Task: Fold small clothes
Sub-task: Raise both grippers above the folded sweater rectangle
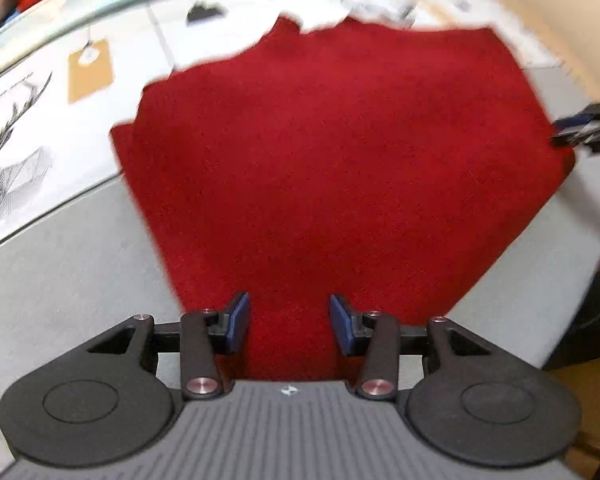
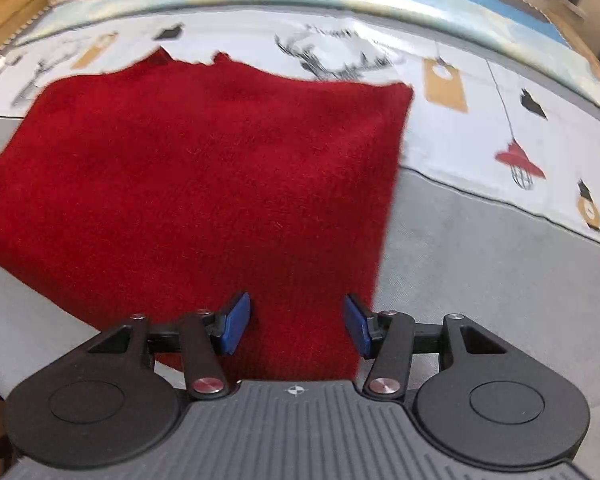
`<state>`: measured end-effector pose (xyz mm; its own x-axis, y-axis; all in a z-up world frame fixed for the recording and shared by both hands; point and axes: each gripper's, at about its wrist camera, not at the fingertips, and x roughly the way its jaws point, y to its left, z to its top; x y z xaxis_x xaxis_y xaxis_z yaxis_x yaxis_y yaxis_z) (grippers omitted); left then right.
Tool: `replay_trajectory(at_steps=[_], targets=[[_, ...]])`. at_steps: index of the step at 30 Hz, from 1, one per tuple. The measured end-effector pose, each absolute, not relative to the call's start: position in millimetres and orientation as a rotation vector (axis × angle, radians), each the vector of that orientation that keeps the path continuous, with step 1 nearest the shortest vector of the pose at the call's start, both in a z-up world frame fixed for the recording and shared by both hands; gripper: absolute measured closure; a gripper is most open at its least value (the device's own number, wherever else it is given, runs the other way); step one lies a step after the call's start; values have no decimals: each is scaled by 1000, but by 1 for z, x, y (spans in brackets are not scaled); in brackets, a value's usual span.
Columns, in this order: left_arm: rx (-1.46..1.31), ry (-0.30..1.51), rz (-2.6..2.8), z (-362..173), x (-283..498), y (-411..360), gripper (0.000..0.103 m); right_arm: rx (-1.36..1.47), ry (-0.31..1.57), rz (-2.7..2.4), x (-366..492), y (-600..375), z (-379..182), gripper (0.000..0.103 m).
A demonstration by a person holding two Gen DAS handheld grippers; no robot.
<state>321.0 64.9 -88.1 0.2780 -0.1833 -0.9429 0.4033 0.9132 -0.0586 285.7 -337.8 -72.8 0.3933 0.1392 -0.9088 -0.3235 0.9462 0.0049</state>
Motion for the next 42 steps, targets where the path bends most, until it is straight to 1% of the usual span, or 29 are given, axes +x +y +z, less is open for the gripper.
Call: replay_trajectory(at_steps=[3,9,12,14,20,23,24,26,29,32,34,39,42], targets=[[259,1228,-396,-91,318,59,54,-244,1176,260,285,-339,-82,46],[193,1156,-413,-74,313,59,54,-175,1111,258,290,-343,-66,46],[231,1211,-393,-87,318,57,54,-227,1149,231,288,-342,-76,46],[291,1242,-372,-96,322,52,54,-257,1171,227,286,-342,-82,43],[180,1162,-377,-76,329,59,53,-221,1133,220,288,-345,-71,42],[212,1223,-304,-88,333,61,54,-203,1132,191,290,-349,-70,42],[236,1253,-279,-95,335,62,50,-221,1150,175,291,-350,-73,42],[231,1254,-271,-94,338,62,49,-257,1178,157,292,-351,-80,42],[244,1169,-256,-80,337,59,50,-246,1151,152,292,-352,-73,43],[147,1105,-226,-59,338,66,50,-214,1088,140,291,-355,-60,43],[135,1063,-182,-42,335,67,49,-198,1036,124,289,-356,-48,43],[110,935,-124,2,324,69,38,-162,894,106,286,-354,-19,43],[80,886,-107,18,309,73,38,-146,817,103,283,-351,0,43]])
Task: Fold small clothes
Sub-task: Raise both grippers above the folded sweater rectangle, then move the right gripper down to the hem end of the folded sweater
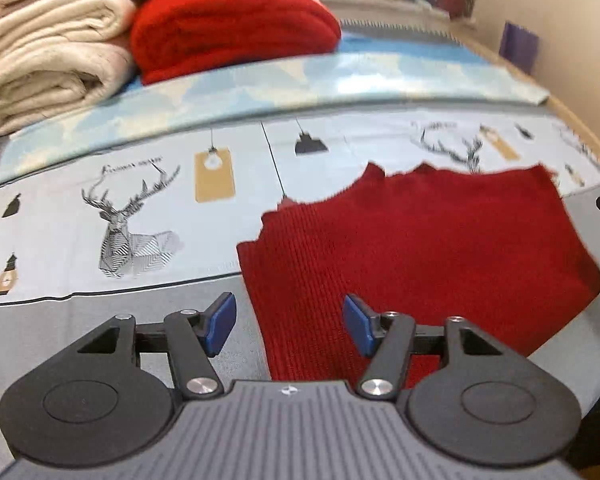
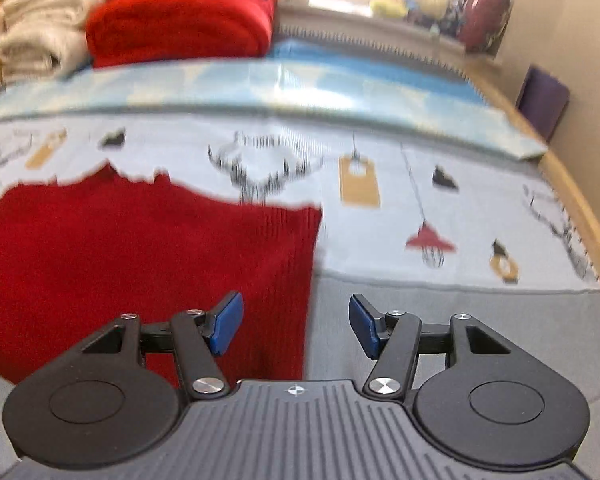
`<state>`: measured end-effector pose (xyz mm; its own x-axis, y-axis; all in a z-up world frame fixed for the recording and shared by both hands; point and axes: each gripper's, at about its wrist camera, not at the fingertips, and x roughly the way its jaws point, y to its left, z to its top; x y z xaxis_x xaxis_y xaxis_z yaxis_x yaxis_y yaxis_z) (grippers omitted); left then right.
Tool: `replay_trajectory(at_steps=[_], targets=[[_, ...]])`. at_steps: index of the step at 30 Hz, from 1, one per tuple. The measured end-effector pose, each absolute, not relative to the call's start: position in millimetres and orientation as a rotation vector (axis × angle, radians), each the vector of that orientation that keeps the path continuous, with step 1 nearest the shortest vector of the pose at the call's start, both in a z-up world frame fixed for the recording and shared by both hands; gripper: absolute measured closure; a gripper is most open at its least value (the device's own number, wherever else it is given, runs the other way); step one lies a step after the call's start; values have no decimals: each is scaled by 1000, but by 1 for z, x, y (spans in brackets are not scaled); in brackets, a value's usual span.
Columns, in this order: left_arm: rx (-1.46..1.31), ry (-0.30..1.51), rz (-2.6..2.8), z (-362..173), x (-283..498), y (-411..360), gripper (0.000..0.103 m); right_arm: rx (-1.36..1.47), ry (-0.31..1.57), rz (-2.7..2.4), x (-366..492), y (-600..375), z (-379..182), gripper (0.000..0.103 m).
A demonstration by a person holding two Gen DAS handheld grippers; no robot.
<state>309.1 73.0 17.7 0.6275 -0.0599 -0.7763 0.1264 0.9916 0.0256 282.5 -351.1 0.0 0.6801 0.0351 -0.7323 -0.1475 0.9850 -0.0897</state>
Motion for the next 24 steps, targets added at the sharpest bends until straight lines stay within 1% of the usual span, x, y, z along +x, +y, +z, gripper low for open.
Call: replay_trajectory(at_steps=[1,3,4,6,8,12,17,20,21,22,24], targets=[[72,874,-103,22,303,72,38,-143,796,94,281,-350,5,43],[53,847,-98,28,292,69,32,-111,740,84,276,-345,23,43],[45,833,-97,31,287,69,31,-91,718,85,274,-341,30,43],[29,810,-88,26,281,68,31,-59,675,88,267,-331,42,43],[20,843,-60,17,278,68,31,-50,639,95,260,-318,50,43],[-4,870,-9,10,285,73,31,-27,641,127,249,-293,48,43],[-65,938,49,-1,294,90,31,-75,646,182,246,-252,42,43],[-89,958,73,-4,294,100,31,-67,684,244,247,-227,35,53],[-99,962,78,-4,294,104,31,-64,693,260,247,-221,33,59],[-107,963,82,-5,294,107,31,-67,700,279,247,-212,31,62],[-118,966,86,-5,293,112,31,-75,700,301,248,-199,27,63]])
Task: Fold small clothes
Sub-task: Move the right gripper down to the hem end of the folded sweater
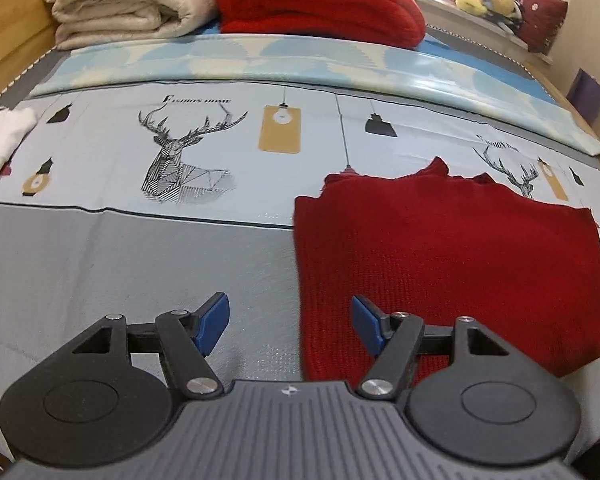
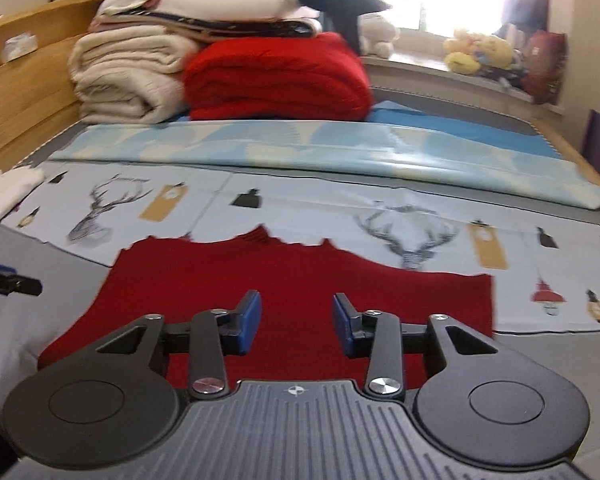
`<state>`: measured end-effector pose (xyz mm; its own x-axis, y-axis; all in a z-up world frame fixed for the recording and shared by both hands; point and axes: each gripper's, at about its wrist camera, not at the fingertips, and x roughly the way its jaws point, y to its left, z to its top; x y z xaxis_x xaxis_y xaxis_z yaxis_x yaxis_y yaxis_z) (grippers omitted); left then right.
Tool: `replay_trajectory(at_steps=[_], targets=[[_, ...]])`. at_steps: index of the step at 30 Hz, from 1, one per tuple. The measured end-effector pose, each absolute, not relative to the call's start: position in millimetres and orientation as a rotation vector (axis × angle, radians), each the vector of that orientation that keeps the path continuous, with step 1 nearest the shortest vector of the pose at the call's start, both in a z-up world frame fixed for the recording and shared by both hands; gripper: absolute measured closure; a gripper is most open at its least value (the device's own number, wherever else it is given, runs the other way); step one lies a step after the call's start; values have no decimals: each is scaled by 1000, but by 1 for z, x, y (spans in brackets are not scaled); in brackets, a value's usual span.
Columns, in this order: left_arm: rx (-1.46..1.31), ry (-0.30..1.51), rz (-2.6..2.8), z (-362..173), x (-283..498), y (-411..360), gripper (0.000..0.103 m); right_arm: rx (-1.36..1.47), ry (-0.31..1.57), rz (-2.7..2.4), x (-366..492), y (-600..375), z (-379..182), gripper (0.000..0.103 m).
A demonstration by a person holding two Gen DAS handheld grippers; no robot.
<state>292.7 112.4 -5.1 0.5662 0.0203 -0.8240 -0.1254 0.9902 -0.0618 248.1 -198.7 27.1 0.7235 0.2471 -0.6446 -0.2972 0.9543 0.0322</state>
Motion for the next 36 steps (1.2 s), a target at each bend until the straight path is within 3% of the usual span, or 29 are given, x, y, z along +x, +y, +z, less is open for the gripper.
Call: replay_trajectory(at_steps=[26,36], targets=[[-138,1000,144,-10,289,148,31,-326,730,663,228,-65,-9,61],[-129,1011,147,-13,291,155,31,-603,695,904,176,1,-45,43]])
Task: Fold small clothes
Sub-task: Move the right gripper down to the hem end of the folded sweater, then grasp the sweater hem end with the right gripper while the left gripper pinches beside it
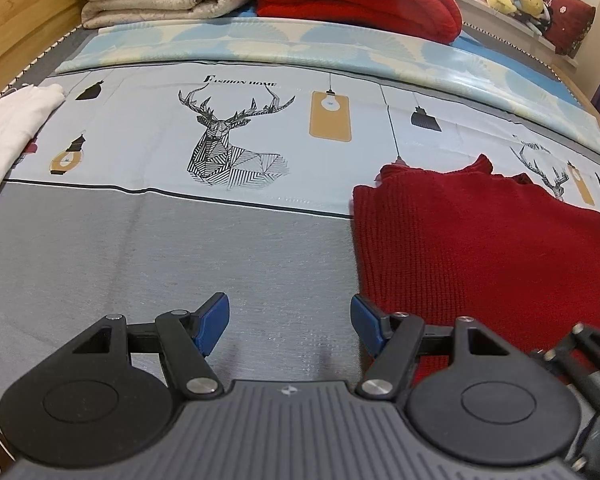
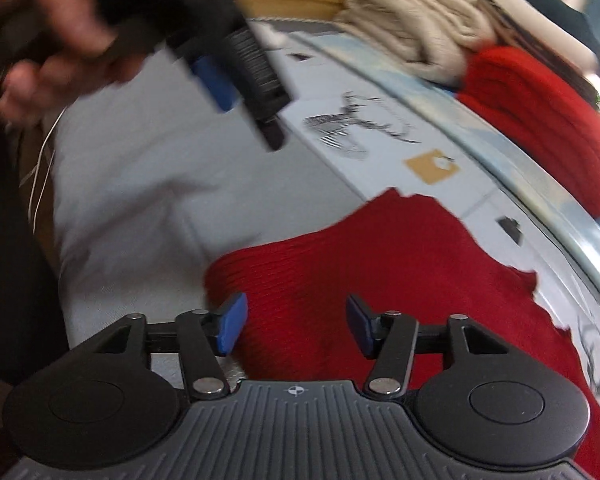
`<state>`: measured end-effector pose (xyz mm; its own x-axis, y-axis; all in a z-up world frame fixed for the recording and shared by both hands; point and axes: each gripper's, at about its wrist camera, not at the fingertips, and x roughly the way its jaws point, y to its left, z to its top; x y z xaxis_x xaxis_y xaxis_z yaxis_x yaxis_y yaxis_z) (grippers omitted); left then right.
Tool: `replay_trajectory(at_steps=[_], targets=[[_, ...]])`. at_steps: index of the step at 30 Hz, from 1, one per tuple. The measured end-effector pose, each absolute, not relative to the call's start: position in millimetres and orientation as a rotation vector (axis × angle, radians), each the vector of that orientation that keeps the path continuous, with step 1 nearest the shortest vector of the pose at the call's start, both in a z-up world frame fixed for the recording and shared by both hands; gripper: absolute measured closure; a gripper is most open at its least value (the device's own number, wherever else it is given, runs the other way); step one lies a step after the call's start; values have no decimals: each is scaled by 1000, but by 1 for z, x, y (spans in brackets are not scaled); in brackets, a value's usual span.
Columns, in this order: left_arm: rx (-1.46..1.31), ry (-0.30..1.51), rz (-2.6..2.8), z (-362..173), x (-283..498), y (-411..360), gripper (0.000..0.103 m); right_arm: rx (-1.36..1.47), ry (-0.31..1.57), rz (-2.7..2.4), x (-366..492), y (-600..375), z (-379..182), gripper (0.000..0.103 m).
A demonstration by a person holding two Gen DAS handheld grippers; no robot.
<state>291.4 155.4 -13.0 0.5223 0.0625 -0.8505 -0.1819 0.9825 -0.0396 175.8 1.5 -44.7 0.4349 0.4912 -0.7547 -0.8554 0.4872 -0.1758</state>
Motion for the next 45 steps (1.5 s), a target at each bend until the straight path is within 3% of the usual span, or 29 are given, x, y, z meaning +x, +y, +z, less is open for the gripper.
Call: replay_trajectory(at_steps=[3,17,28,38,45], targets=[[-131,1011,143,-13,291,157,31,-668,693,947,168,15,-56,38],[-147,1020,141,-16,295,168,31,-916,683,936,157,47,-105,36],[-266,1036,100,-19,307,162,30,-814,697,910,175,36,-87,85],[-602,1035,-81,-30,330,147,10,-592,597,876,175,-11,-31,87],[-589,1142,-220,-55,350,110,10,-509,568,879,171,-44,-10,88]])
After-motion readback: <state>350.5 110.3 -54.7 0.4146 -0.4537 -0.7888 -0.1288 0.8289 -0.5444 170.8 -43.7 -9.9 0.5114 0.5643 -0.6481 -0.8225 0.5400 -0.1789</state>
